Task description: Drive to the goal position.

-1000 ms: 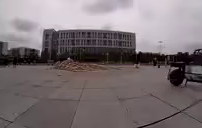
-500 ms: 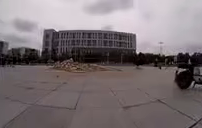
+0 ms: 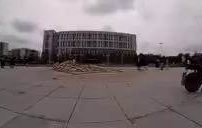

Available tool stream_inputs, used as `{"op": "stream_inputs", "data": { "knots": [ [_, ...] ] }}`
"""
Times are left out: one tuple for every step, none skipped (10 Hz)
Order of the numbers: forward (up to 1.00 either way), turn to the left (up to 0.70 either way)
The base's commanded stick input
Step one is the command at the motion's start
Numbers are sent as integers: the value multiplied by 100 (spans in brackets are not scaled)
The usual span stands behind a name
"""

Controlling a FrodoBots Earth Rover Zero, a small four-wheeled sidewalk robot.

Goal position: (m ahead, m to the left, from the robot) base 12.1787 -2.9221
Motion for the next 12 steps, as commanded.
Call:
{"op": "stream_inputs", "data": {
  "knots": [
    [60, 1],
    [60, 1],
    [60, 1],
    [60, 1],
    [60, 1],
    [60, 1],
    [60, 1],
    [60, 1],
    [60, 1],
    [60, 1],
    [60, 1],
    [55, 1]
  ]
}}
